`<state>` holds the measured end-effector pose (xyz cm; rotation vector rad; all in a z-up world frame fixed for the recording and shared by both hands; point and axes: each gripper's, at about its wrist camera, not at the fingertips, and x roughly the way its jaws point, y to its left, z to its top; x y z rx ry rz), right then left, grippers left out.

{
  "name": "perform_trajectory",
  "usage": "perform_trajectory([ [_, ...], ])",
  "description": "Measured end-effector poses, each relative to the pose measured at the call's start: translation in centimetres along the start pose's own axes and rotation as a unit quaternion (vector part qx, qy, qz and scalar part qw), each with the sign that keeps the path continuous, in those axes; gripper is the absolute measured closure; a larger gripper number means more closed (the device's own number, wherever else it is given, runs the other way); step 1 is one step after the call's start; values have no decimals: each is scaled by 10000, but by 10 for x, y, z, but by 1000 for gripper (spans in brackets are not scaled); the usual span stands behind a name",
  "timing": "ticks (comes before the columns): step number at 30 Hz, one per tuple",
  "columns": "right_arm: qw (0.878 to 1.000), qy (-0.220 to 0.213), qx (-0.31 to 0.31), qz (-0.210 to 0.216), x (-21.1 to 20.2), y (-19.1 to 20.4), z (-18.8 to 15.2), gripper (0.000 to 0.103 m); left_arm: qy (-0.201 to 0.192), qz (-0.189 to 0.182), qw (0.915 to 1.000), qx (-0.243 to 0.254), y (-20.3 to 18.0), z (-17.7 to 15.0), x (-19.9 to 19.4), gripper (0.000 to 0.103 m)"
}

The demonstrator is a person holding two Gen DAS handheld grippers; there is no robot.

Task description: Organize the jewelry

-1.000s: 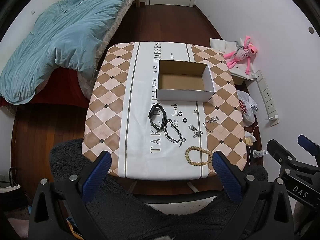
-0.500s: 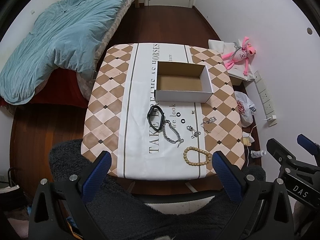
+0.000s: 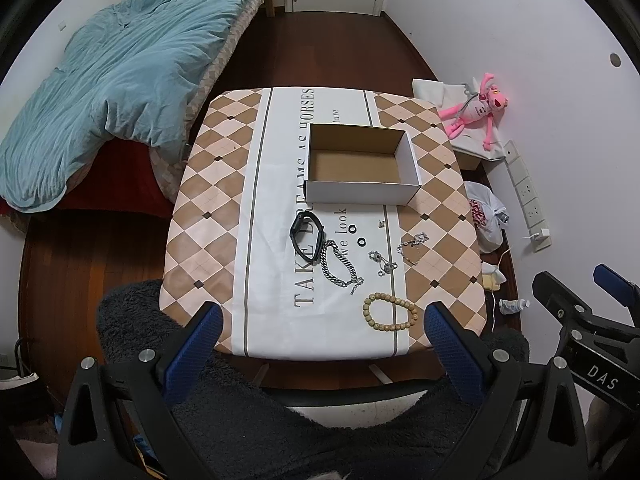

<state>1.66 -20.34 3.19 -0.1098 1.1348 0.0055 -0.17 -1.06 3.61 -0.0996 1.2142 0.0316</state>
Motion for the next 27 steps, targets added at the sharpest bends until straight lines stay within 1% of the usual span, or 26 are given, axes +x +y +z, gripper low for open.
perform_trajectory([
  [7, 10000, -9, 4, -14, 1, 0, -1, 0, 6, -5, 10000, -25, -2, -1, 1, 0],
  [10, 10000, 76, 27, -31, 7, -1, 3, 0, 4, 35, 10000, -47, -2, 0, 9, 0],
  [12, 9997, 215, 34, -79, 19, -2, 8, 0, -26, 133, 9999, -62, 1, 2, 21, 0],
  [13, 9996, 273, 30, -97, 25, -2, 9, 0, -68, 255, 9996, -52, 1, 3, 30, 0],
  [17, 9971, 711, -41, -270, 74, 1, 12, 0, 44, 577, 9983, -5, 13, 6, 68, 0],
  [19, 9946, 1003, -83, -263, 107, 6, 6, 0, 166, 747, 9971, 36, 18, 6, 92, 0],
  [21, 9914, 1290, -89, -199, 139, 9, -6, 1, 307, 820, 9962, 48, 23, 5, 113, 0],
  [23, 9882, 1519, -65, -162, 162, 12, -12, 4, 427, 957, 9945, 73, 26, 3, 129, 0],
  [25, 9853, 1707, -15, -47, 185, 17, -21, 10, 580, 1051, 9927, 105, 30, 1, 149, 0],
  [27, 9820, 1887, -6, 19, 204, 22, -30, 14, 703, 1126, 9911, 113, 34, 0, 163, 0],
])
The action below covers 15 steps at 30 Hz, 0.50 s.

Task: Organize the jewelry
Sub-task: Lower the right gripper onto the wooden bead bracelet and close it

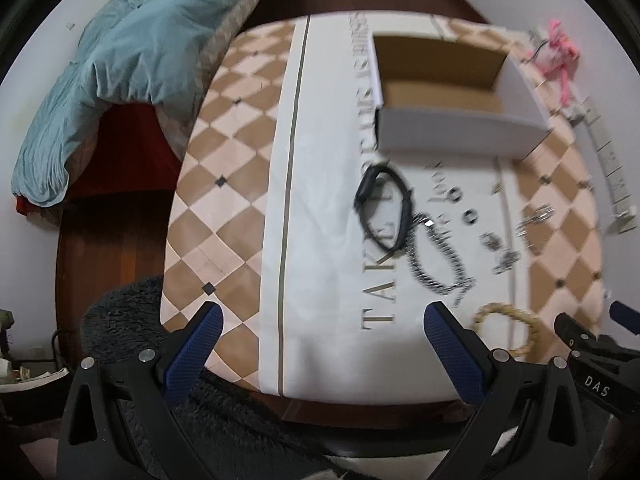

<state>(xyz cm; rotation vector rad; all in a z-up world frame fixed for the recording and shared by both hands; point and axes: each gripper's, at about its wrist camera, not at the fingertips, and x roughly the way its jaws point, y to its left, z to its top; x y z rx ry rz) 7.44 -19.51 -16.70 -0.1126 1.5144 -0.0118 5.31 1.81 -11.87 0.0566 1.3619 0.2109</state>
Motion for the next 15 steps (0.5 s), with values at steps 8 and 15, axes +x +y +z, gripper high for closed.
perform_trajectory([
  [8, 9995, 219, -111, 174, 44, 17, -5, 30, 328, 114, 9994, -57, 5, -3, 34, 0],
  [15, 9991, 61, -254, 331, 48, 23, -12, 49, 480, 66, 9987, -145, 9, -6, 45, 0],
])
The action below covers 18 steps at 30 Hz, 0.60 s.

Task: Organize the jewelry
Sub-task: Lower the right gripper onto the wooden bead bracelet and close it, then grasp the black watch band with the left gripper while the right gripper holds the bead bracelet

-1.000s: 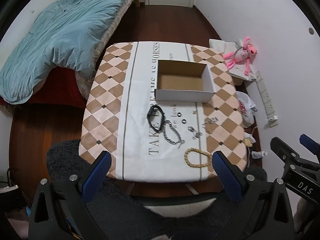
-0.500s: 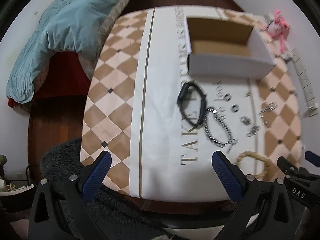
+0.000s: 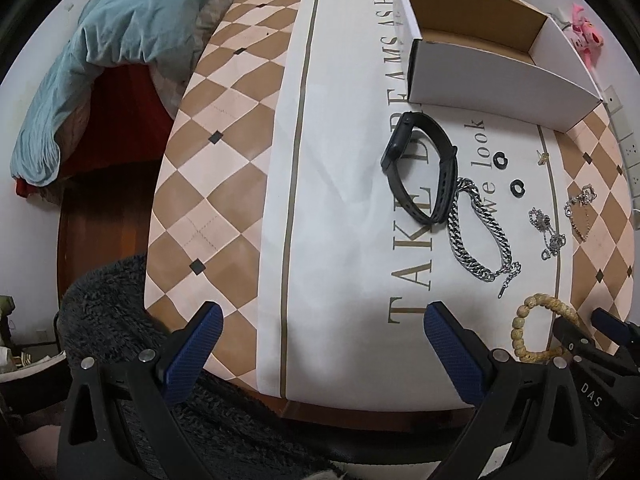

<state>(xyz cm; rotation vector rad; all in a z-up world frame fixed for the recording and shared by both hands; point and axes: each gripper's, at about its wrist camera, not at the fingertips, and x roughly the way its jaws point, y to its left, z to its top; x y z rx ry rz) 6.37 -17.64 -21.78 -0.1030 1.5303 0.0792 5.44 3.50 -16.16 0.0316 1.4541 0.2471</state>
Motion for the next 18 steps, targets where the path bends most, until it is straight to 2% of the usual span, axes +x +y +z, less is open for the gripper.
perform_trajectory([
  [2, 9999, -146, -41, -11, -2, 5, -2, 74, 22, -31, 10000, -23, 2, 1, 2, 0],
  [3, 9999, -161, -36, 6, -3, 8, -3, 94, 25, -39, 10000, -34, 3, 1, 2, 0],
  [10, 9971, -530, 407, 360, -17, -14, 9, 94, -19, -114, 9998, -182, 14, 14, 0, 0],
  [14, 9937, -862, 609, 369, -30, -27, 25, 94, -100, -221, 9991, -351, 23, 34, 0, 1],
  [17, 9929, -948, 647, 306, -30, -26, 34, 94, -162, -379, 9983, -409, 22, 52, 2, 1],
  [18, 9929, -948, 660, 301, -28, -36, 53, 94, -164, -443, 9981, -394, 20, 59, 5, 1],
])
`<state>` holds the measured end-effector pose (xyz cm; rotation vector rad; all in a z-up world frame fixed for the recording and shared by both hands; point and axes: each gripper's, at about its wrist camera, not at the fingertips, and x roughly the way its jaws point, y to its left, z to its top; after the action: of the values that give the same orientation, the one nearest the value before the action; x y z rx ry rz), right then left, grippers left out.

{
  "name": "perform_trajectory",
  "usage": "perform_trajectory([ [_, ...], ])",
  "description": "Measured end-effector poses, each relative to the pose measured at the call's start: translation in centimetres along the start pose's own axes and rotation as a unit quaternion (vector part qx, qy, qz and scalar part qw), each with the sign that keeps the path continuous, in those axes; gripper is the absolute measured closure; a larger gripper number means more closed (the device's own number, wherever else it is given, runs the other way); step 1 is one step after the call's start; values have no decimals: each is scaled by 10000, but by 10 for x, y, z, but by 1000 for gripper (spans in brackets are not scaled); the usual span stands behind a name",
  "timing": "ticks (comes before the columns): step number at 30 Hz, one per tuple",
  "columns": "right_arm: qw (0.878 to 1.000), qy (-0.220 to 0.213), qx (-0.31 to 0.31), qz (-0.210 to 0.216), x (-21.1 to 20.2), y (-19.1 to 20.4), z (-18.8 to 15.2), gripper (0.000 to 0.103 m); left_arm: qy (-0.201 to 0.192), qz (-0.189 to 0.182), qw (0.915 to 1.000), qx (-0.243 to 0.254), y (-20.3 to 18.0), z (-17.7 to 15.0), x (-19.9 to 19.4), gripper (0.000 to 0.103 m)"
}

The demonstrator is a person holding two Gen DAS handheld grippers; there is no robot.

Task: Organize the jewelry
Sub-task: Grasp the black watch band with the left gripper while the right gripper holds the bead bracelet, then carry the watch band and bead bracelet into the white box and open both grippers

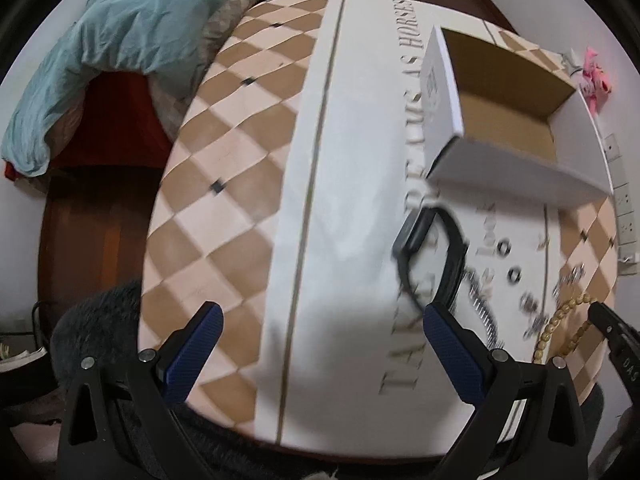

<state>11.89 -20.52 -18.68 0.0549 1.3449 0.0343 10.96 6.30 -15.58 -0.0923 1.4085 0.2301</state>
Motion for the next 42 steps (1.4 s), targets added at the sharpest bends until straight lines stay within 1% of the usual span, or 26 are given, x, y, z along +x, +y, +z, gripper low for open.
perform_trajectory([
  [2, 10000, 9, 30, -38, 5, 3, 14, 94, 29, -141, 9999, 76, -8, 10, 7, 1],
  [4, 9999, 60, 85, -43, 11, 0, 27, 94, 77, -146, 9997, 173, -15, 15, 15, 7],
  [6, 9999, 115, 118, -44, 14, 3, 31, 94, 144, -194, 9992, 315, -23, 21, 24, 22],
  [7, 9998, 137, 127, -51, 14, 6, 32, 94, 167, -175, 9990, 376, -26, 23, 28, 27],
  [9, 9997, 190, 135, -51, 16, 9, 31, 94, 201, -187, 9983, 508, -31, 27, 38, 44],
  [10, 9997, 211, 142, -51, 15, 11, 28, 94, 222, -187, 9981, 550, -32, 28, 42, 49],
  [11, 9996, 225, 148, -49, 16, 10, 27, 94, 230, -209, 9979, 567, -33, 29, 44, 62],
  [12, 9996, 233, 152, -46, 18, 8, 28, 94, 248, -311, 9976, 571, -32, 30, 48, 73],
  [13, 9996, 241, 159, -33, 18, 7, 27, 94, 215, -413, 9974, 554, -30, 31, 49, 76],
  [15, 9996, 232, 183, 28, 17, 5, 26, 94, 130, -431, 9971, 606, -29, 32, 47, 89],
  [17, 9996, 193, 182, 133, 12, 5, 25, 94, 79, -458, 9969, 631, -27, 31, 45, 91],
  [24, 9985, -105, 52, 542, -26, 16, 23, 94, -221, -548, 9961, 660, -20, 19, 13, 92],
  [28, 9962, -408, -2, 766, -57, 22, 28, 94, -484, -725, 9944, 589, -6, 19, -19, 92],
  [31, 9933, -689, -86, 926, -84, 30, 38, 94, -713, -867, 9921, 565, -11, 26, -41, 92],
  [32, 9920, -795, -129, 971, -94, 32, 42, 94, -840, -936, 9905, 560, -14, 31, -51, 92],
  [35, 9884, -1056, -254, 1060, -119, 39, 63, 94, -1036, -1124, 9869, 524, -22, 51, -71, 92],
  [37, 9868, -1154, -327, 1086, -126, 44, 80, 94, -1136, -1222, 9847, 510, -29, 73, -77, 92],
  [38, 9864, -1180, -360, 1082, -127, 45, 88, 94, -1154, -1246, 9842, 510, -34, 74, -81, 92],
  [39, 9863, -1192, -373, 1082, -126, 47, 96, 94, -1175, -1270, 9837, 496, -36, 84, -81, 92],
  [42, 9870, -1093, -402, 1110, -115, 51, 120, 94, -1121, -1322, 9833, 558, -46, 102, -75, 92],
])
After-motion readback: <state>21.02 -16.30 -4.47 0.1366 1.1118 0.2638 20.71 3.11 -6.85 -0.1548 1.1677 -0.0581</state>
